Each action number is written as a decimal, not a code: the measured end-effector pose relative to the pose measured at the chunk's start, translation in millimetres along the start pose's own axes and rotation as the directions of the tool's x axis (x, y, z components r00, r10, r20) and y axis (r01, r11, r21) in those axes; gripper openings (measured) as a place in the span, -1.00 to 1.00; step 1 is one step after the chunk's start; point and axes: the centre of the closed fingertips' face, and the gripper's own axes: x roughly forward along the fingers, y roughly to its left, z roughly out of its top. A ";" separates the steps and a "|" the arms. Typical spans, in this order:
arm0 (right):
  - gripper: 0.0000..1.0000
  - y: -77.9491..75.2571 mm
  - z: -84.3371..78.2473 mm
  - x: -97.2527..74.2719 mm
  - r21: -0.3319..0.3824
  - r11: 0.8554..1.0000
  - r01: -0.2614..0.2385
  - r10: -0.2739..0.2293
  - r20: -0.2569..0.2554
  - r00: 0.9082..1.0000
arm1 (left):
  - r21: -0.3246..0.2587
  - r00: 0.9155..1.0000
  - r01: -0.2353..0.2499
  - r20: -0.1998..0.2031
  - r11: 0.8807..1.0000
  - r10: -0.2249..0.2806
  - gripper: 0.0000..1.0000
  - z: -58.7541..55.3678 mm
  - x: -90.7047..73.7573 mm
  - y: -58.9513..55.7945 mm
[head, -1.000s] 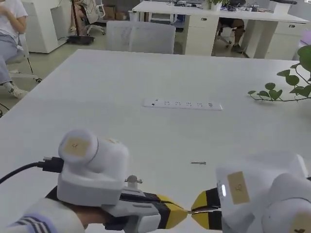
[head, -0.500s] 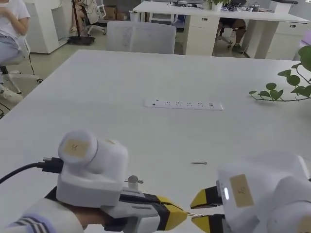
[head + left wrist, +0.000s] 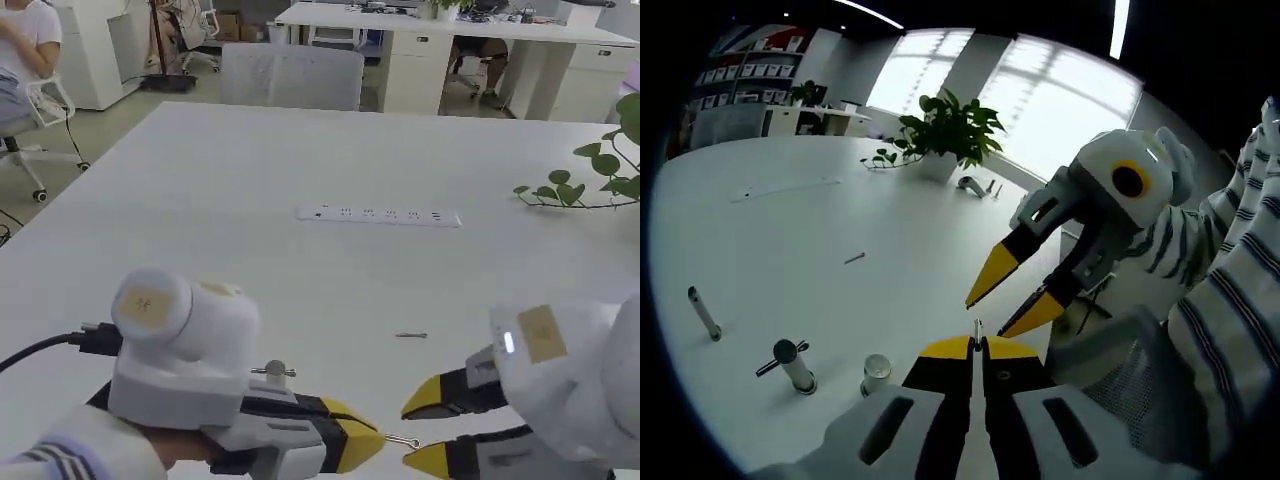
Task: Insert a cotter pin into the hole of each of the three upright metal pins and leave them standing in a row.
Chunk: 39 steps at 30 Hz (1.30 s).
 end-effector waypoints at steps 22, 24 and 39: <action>-0.69 10.7 4.2 -0.1 0.236 0.940 -0.246 0.209 0.172 0.963 | 0.090 0.998 0.040 0.042 0.995 -0.044 -1.00 3.6 -8.7 -5.0; -0.70 13.4 4.9 1.7 0.239 0.936 -0.258 0.218 0.183 0.959 | 0.091 0.998 0.041 0.043 0.995 -0.045 -1.00 3.5 -9.7 -5.1; -0.76 17.4 13.2 10.6 0.284 0.912 -0.297 0.207 0.307 0.929 | 0.092 0.995 0.053 0.080 0.994 -0.060 -1.00 11.9 -15.5 -8.4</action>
